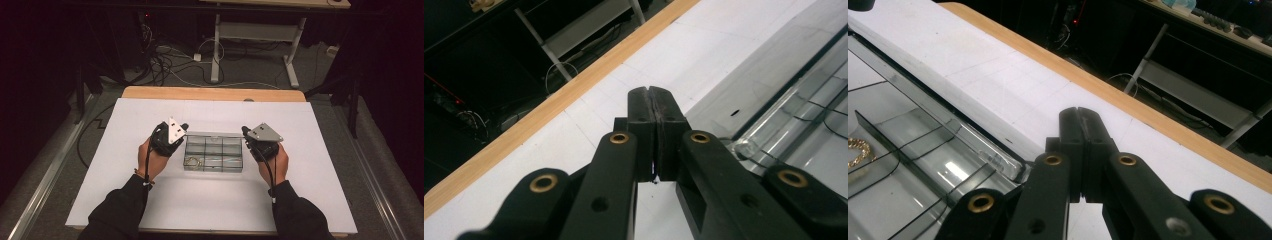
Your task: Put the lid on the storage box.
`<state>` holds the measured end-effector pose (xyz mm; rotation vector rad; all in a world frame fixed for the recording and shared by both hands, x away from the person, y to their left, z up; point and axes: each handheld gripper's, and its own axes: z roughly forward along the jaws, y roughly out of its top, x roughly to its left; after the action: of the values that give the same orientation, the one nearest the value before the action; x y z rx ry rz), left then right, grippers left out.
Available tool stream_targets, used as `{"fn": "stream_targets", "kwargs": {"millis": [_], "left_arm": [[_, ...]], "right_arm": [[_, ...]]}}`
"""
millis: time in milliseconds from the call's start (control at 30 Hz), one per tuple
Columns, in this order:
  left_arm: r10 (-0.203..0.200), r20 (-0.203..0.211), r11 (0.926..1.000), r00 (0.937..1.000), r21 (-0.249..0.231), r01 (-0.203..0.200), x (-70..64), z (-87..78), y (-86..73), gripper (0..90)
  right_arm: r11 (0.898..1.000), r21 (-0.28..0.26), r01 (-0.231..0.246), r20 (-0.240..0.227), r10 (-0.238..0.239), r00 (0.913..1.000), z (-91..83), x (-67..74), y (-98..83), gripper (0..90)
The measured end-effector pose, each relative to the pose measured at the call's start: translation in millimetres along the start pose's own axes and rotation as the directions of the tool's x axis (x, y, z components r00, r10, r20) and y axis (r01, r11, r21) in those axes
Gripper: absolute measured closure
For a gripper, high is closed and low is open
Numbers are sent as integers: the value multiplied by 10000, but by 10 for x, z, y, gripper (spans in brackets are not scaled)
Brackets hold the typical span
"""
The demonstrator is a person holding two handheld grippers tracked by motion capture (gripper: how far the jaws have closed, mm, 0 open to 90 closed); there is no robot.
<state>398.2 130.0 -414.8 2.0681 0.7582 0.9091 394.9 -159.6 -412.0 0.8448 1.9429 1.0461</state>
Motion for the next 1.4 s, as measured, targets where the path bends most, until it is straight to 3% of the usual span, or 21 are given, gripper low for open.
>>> {"fn": "stream_targets", "kwargs": {"millis": [267,600,833,1000,1200,1400], "left_arm": [[340,-266,9994,9991,59,-339,-107,-30,-95,854],[481,-109,9988,9988,-3,-481,-129,-83,-156,832],[448,330,9989,9984,-151,-443,-149,-122,-185,832],[472,692,9982,9965,-397,-445,-142,-129,-213,831],[502,984,9975,9939,-551,-449,-136,-136,-231,786],[550,1275,9968,9903,-650,-470,-132,-143,-229,647]], "right_arm": [[9999,-131,57,-10,-57,10000,-62,83,-94,900],[9999,-136,-35,-328,30,9995,-77,139,-166,899],[9999,-58,131,-836,-135,9964,-114,225,-213,900],[9989,-419,220,-1181,-268,9926,-181,264,-188,899],[9977,-645,-195,-1332,108,9910,-232,214,-169,822],[9947,-820,-618,-1230,514,9911,-292,100,-154,696]]}}
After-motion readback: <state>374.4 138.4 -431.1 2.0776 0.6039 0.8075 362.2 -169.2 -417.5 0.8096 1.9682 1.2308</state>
